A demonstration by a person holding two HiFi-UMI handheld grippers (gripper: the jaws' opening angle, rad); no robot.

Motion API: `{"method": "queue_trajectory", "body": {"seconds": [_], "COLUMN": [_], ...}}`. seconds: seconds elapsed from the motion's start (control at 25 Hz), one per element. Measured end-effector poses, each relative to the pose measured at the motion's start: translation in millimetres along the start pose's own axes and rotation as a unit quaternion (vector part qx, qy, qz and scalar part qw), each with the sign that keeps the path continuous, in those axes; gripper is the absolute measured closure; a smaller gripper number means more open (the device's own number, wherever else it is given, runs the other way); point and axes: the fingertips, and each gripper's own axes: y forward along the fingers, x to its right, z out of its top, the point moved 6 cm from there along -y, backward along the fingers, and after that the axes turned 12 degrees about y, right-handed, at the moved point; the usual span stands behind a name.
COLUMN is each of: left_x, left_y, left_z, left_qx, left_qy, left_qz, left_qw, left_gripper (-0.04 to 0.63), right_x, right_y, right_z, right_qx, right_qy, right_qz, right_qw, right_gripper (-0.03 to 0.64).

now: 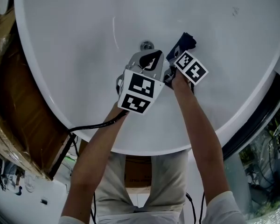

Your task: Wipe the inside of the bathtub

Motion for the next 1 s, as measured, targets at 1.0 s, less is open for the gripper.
{"method": "queue_trajectory", "body": {"seconds": [1.0], "left_x": [7], "left_y": [21], "left_z": [-27], "left_qx": [-0.014], "left_qy": [-0.001], "left_qz": [-0.018], "left_qw": [0.9997], "left_gripper": [0.595], "right_x": [39], "right_y": [44], "right_z": [-11], "right_qx": [0.011], "right_qy": [-0.007], "right_qz": [-0.076], "right_qw": [0.997], "right_gripper": [0.555]}}
